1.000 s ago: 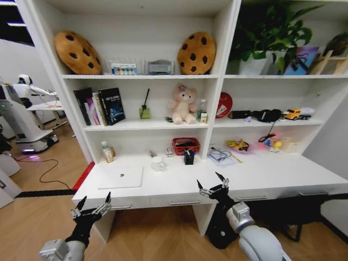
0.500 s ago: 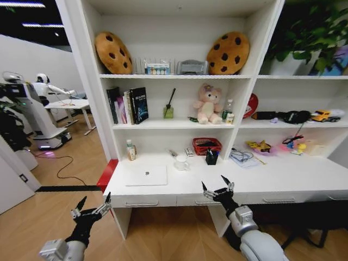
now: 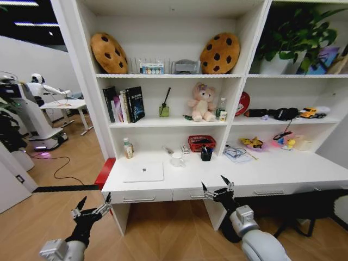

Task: Organize the objects on the table.

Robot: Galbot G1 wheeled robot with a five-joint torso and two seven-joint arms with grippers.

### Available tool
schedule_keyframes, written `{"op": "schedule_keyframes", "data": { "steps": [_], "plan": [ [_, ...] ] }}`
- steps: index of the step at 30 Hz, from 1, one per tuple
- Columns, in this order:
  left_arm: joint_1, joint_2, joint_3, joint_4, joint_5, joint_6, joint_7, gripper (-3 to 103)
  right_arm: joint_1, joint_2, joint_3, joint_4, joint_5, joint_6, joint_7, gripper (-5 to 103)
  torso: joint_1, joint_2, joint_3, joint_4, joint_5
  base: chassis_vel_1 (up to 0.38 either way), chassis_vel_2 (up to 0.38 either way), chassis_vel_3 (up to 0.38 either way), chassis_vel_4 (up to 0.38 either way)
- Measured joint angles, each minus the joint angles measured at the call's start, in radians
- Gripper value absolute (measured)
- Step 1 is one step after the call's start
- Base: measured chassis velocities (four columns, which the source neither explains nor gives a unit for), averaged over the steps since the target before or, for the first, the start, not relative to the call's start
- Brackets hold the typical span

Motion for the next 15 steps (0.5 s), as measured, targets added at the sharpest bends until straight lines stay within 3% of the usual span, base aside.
{"op": "schedule_keyframes", "data": {
  "steps": [2,7,8,11,15],
  "plan": [
    [0.0,0.0,0.0,0.0,0.0,0.0,0.0,100,0.005,-0.002,-0.001,-0.004,0.0,0.002,-0.003,100,0.0,0.0,0.0,0.0003,-0.0012,0.244,-0.268,-0.255,0.298],
    [0.0,0.0,0.0,0.0,0.0,0.0,0.0,100,0.006,-0.003,0.0,-0.009,0.0,0.008,-0.009,100,0.0,0.0,0.0,0.0001,0.0001,0.281,-0.307,-0.288,0.327],
    [0.0,0.0,0.0,0.0,0.0,0.0,0.0,100,0.005,-0.003,0.001,-0.01,0.0,0.01,-0.011,100,0.0,0.0,0.0,0.0004,-0.0017,0.333,-0.358,-0.327,0.341],
    [0.0,0.0,0.0,0.0,0.0,0.0,0.0,100,0.004,-0.003,0.003,-0.014,-0.002,0.011,-0.017,100,0.0,0.0,0.0,0.0002,0.0002,0.339,-0.344,-0.339,0.339],
    [0.0,0.0,0.0,0.0,0.0,0.0,0.0,100,0.003,-0.003,0.004,-0.017,-0.004,0.018,-0.025,100,0.0,0.0,0.0,0.0002,-0.0007,0.368,-0.36,-0.364,0.357]
  ]
}}
